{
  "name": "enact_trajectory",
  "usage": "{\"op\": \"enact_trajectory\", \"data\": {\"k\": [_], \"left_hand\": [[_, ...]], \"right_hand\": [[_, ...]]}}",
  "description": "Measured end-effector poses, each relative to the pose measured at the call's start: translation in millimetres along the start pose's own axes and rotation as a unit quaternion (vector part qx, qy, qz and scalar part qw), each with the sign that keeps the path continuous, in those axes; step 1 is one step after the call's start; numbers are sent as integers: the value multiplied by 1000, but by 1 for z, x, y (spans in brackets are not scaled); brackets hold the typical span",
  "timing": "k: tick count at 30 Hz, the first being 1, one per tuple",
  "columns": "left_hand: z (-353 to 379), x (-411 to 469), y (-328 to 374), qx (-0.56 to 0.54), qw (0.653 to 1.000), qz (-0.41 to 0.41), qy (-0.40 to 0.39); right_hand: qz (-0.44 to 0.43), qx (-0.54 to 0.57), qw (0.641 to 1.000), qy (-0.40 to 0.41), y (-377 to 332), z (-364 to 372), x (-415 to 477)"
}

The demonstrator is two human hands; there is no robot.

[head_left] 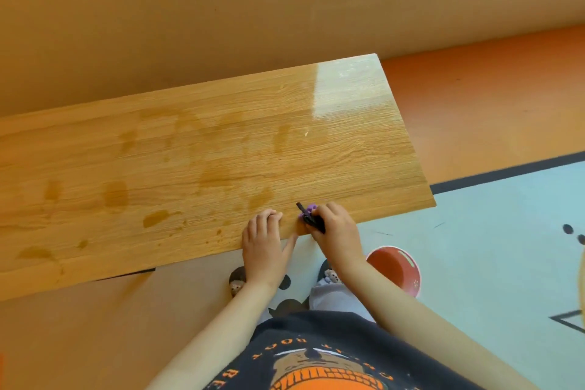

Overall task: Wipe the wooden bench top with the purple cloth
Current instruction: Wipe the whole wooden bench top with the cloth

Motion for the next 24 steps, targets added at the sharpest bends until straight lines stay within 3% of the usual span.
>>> {"op": "enact_trajectory", "data": {"k": [4, 9, 16, 24], "left_hand": [[-17, 15, -8, -7, 996, 82, -22], [-55, 10, -52, -85, 983, 158, -30], [-80, -38, -178, -8, 997, 79, 0], [-82, -34, -196, -10, 992, 126, -2]], "right_hand": [[20, 25, 999, 13, -25, 15, -4], [109, 8, 993, 53, 6, -12, -8], [201, -19, 969, 141, -5, 2, -13], [42, 27, 998, 29, -154, 116, -8]]}}
Point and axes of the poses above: each hand's wrist, its own x-axis towards the middle knuckle, its own z-axis out of the palm, y = z × x, the point moved 5 cm from there along x, towards the middle knuckle, and after that the axes turned 7 degrees about -y, right-handed, at the moved point
